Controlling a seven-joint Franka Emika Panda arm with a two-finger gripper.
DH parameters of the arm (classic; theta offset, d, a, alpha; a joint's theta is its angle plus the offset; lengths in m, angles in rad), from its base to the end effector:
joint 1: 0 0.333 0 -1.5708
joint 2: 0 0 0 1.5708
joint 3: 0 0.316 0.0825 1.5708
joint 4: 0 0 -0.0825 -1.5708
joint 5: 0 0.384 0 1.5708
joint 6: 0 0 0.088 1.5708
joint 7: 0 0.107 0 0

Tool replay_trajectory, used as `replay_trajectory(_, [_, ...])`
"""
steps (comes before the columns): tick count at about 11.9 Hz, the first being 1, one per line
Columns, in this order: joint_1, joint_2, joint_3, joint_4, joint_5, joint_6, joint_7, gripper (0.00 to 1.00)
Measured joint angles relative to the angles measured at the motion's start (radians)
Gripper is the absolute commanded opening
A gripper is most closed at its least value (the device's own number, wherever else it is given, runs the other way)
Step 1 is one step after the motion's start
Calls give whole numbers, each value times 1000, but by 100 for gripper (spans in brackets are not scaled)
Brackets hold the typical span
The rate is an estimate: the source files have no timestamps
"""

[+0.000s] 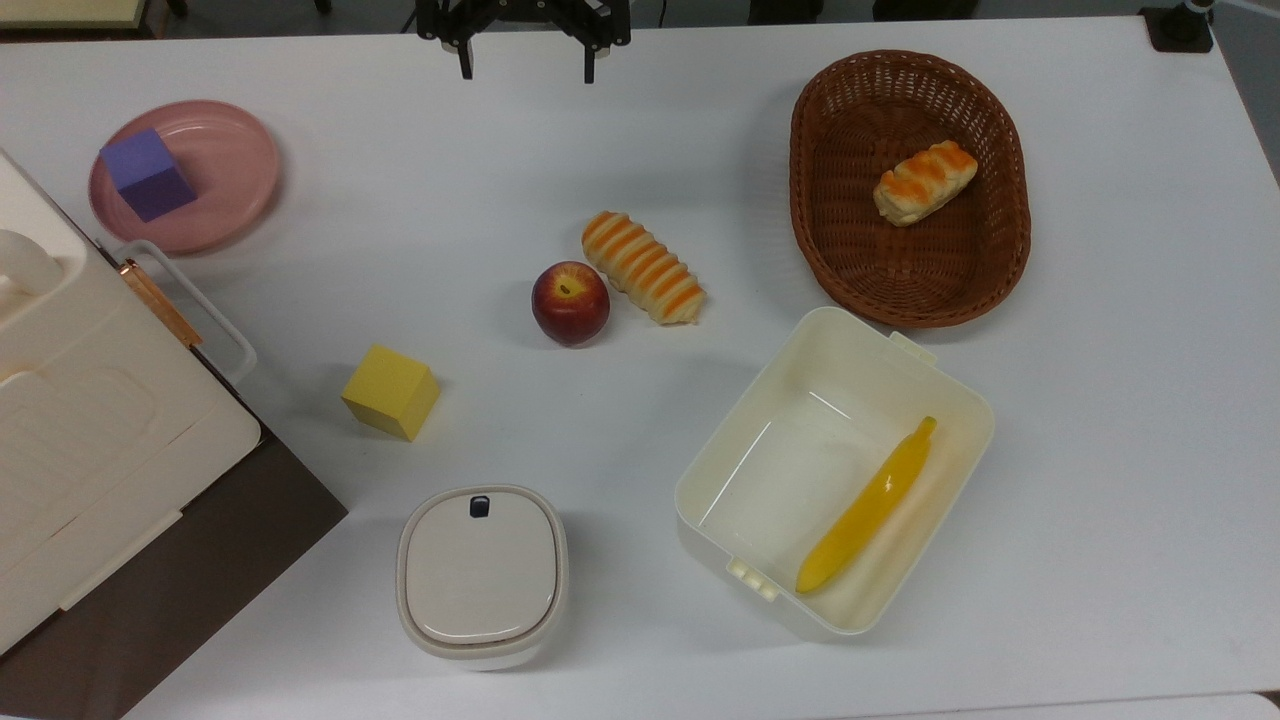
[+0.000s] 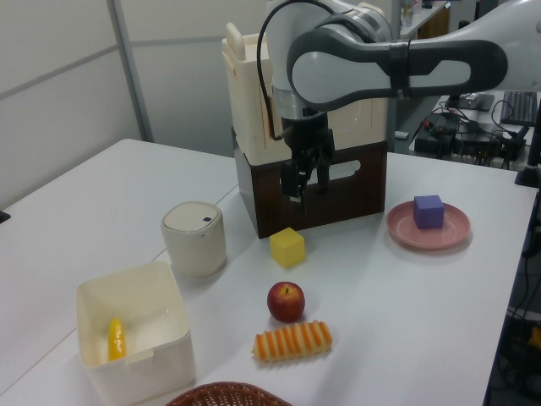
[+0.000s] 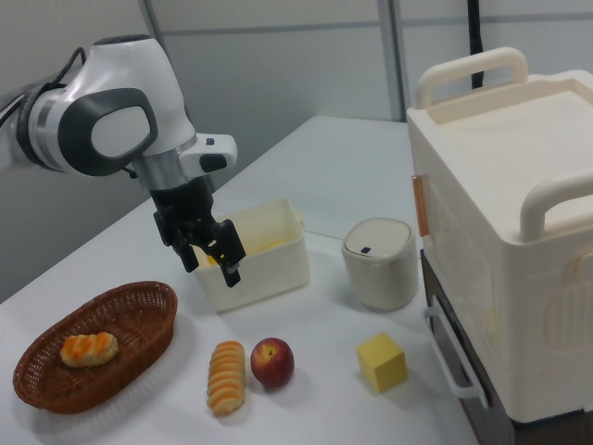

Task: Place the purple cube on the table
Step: 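Move the gripper over the purple cube on the pink plate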

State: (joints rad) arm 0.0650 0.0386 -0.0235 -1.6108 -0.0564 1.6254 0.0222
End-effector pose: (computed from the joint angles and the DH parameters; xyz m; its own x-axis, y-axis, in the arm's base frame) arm 0.5691 0.0181 0.5888 0.9995 0.0224 -0.0228 0.0237 -0.9981 0.0576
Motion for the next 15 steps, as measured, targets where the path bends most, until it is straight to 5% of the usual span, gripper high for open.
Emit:
replay_trajectory(8, [-62,0,-3,0,0,0,-47,100])
replay_trajectory(15, [-389,14,-12,-12,0,57,-427,100])
